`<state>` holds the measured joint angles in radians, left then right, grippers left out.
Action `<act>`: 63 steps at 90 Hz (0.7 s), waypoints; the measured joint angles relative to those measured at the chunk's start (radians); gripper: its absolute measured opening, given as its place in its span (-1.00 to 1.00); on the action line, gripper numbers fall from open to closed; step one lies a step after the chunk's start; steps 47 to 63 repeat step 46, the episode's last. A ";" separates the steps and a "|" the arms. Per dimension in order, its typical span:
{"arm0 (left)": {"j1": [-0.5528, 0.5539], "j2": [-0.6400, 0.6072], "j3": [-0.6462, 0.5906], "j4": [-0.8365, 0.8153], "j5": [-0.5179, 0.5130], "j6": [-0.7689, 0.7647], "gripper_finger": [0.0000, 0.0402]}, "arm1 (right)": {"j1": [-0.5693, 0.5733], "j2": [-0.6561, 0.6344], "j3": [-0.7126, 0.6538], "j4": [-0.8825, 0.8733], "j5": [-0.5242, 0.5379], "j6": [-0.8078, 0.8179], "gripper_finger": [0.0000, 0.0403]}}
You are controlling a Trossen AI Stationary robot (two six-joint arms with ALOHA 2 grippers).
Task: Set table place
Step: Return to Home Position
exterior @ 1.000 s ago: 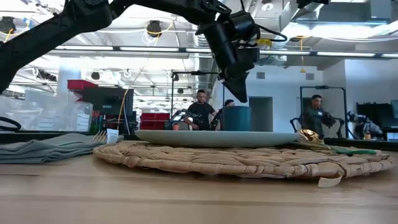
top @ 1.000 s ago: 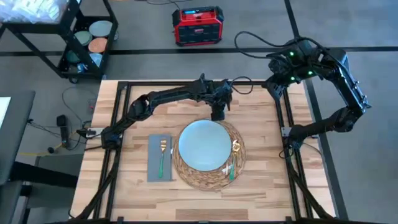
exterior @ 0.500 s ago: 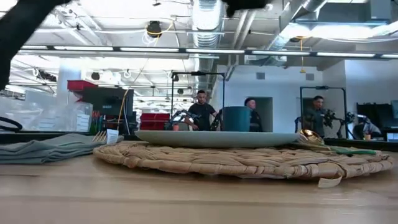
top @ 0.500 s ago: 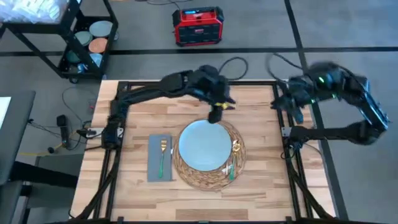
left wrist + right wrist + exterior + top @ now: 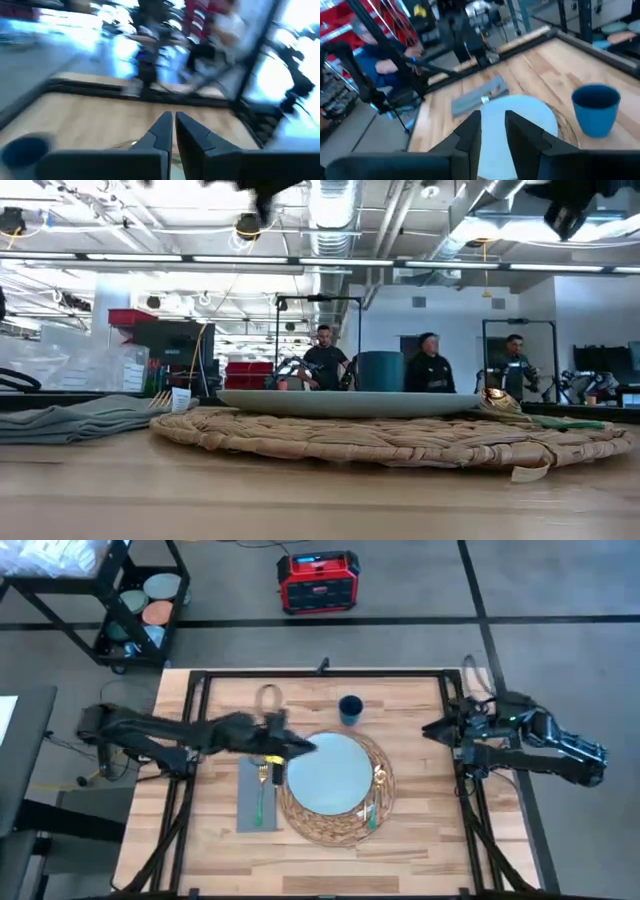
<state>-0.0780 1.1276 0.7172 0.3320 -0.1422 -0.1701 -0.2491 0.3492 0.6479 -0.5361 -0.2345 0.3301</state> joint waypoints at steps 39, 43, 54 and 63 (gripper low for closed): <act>-0.114 -0.478 -0.377 -0.078 -0.441 -0.059 -1.00 | 0.033 -0.185 -0.301 0.213 0.064 0.002 -0.63; -0.114 -0.509 -0.400 -0.101 -0.463 -0.066 -1.00 | 0.033 -0.228 -0.306 0.191 0.083 0.001 -0.63; -0.114 -0.517 -0.407 -0.104 -0.467 -0.069 -1.00 | 0.033 -0.230 -0.306 0.190 0.084 0.001 -0.63; -0.114 -0.517 -0.407 -0.104 -0.467 -0.069 -1.00 | 0.033 -0.230 -0.306 0.190 0.084 0.001 -0.63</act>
